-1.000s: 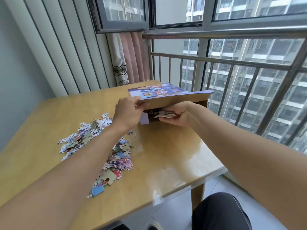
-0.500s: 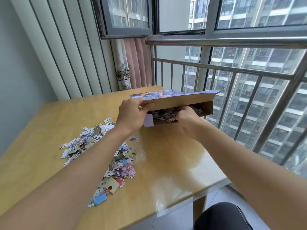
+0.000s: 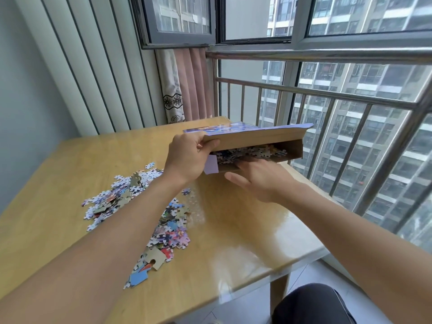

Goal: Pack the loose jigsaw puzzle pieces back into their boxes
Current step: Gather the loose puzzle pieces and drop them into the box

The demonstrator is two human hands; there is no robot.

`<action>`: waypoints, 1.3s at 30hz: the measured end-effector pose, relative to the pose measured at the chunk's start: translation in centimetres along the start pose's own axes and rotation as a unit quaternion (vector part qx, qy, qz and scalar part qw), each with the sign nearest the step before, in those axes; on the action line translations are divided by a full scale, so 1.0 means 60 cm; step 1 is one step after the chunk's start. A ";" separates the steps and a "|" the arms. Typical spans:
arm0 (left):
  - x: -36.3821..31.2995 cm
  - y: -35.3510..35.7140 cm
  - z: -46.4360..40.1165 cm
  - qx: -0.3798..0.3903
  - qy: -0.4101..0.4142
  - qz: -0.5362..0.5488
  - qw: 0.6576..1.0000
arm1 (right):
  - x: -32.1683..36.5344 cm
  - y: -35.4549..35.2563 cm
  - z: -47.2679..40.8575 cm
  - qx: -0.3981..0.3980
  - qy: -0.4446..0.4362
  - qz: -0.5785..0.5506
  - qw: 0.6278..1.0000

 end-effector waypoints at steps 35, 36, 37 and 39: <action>0.358 -0.144 0.190 0.200 -0.306 -0.172 0.915 | 0.267 0.177 -0.274 0.248 0.088 -0.274 0.925; 0.361 -0.137 0.197 0.210 -0.283 -0.193 0.916 | 0.280 0.184 -0.277 0.277 0.067 -0.270 0.920; 0.363 -0.133 0.200 0.215 -0.264 -0.210 0.917 | 0.297 0.189 -0.279 0.306 0.046 -0.256 0.916; 0.361 -0.130 0.199 0.212 -0.238 -0.224 0.921 | 0.325 0.186 -0.277 0.332 0.014 -0.209 0.920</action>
Point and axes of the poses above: each hand's wrist, its own z-axis away from the middle knuckle, its own y-axis out of the palm, x = y × z, the point moved 2 cm from there along -z, towards the middle knuckle, and after that the axes turned 8 degrees about -z, right-handed, at the moved point
